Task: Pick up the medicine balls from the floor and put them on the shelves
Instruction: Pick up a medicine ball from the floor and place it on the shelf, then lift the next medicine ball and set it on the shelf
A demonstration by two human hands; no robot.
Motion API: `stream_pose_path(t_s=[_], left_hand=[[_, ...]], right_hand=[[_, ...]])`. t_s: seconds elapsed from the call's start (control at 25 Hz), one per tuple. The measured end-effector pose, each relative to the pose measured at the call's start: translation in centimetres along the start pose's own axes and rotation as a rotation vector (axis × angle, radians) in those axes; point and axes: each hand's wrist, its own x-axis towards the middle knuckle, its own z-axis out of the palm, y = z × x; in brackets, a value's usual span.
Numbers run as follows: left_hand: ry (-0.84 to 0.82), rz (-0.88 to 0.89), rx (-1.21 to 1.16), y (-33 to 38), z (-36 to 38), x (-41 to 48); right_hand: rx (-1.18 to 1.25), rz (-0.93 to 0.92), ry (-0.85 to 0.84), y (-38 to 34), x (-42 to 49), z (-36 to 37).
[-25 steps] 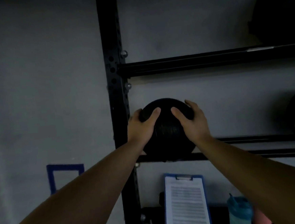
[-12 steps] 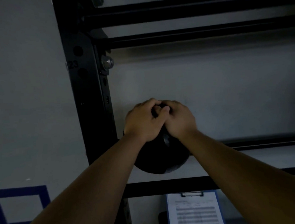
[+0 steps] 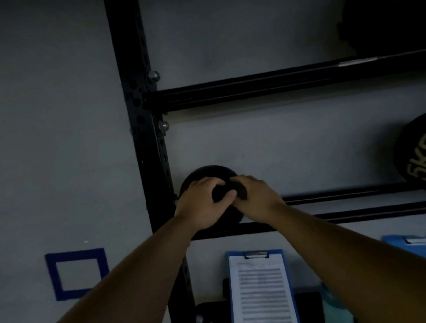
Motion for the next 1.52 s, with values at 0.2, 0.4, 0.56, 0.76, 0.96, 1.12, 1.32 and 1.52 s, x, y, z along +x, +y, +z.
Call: stream_pose_path(t_s=[0.2,0.4,0.56,0.76,0.96,1.12,1.32,1.52], left_hand=[[-0.009,-0.005,0.130,9.4,-0.9,-9.8],[-0.077,0.084,0.090,19.0,-1.1,-13.0],[-0.149,0.178,0.000,27.9,0.2,-14.2],[-0.166,0.433,-0.052,38.1,1.1,-19.2],[-0.270,0.577,-0.135,42.5,2.0,-27.9],[-0.429,0.679,-0.128,44.2,2.9,-36.3],[-0.578,0.725,-0.238,49.5,2.8,-46.9],[-0.617,0.822,-0.178,54.5,5.0,-55.9]], right_hand=[[-0.064,0.080,0.056,0.4,-13.6,-9.6],[-0.201,0.169,0.154,2.1,-25.2,-21.8],[-0.321,0.330,0.237,2.2,-35.3,-30.0],[-0.455,0.541,0.384,-1.5,-49.9,-36.0],[-0.417,0.761,0.478,-6.4,-63.6,-34.6],[-0.410,0.915,0.491,-10.9,-74.3,-30.6],[-0.388,1.049,0.496,-15.2,-85.5,-28.9],[-0.386,1.153,0.493,-15.8,-95.2,-28.5]])
